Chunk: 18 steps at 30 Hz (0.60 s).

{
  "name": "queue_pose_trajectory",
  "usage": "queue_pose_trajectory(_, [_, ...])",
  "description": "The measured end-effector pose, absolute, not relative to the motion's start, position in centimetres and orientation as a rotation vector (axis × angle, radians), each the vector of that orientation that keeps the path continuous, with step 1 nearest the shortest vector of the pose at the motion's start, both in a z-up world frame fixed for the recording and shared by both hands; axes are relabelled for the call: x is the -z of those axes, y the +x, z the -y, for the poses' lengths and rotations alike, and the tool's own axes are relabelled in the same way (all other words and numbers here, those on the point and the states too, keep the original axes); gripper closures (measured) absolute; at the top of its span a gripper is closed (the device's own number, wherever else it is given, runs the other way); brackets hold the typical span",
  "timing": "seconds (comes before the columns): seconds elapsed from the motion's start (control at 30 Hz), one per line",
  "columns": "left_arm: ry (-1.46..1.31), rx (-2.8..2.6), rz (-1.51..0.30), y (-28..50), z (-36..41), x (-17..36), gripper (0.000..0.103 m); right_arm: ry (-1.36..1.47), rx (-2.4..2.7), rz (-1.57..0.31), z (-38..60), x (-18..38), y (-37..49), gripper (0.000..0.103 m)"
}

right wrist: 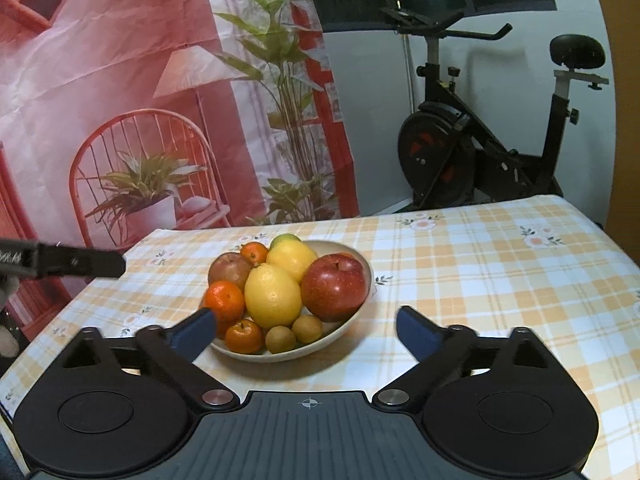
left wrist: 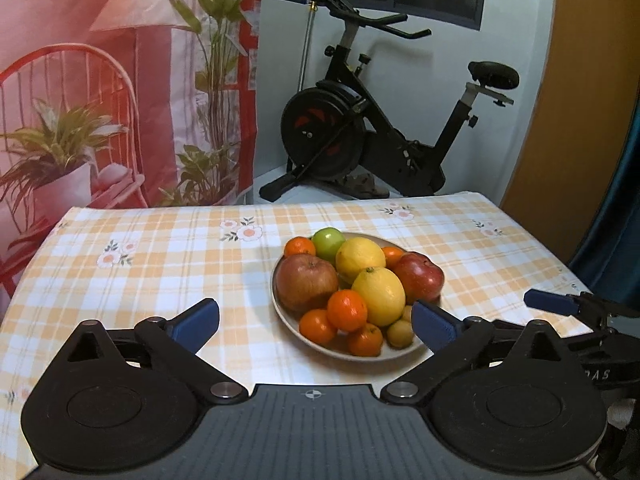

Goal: Organize fruits

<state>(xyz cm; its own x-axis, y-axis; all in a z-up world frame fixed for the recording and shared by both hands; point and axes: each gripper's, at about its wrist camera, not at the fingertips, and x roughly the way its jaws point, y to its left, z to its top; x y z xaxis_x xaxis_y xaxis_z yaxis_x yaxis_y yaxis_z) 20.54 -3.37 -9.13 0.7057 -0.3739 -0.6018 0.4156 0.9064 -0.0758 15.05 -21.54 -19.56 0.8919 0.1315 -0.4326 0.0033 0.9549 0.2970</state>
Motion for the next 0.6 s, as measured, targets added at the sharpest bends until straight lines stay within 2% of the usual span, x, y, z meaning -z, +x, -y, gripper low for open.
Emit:
queue_pose_trajectory(0.07, [0.07,0.432,-0.644,19.7,3.3,9.0,0.0,0.283,-0.064,-0.468,21.2,19.0,14.8,0.001])
queue_pose_trajectory(0.6, [-0.016,0.382,-0.547,14.3,1.4,6.0,0.0,0.218,-0.047,-0.453,18.6,15.0,11.6,0.0])
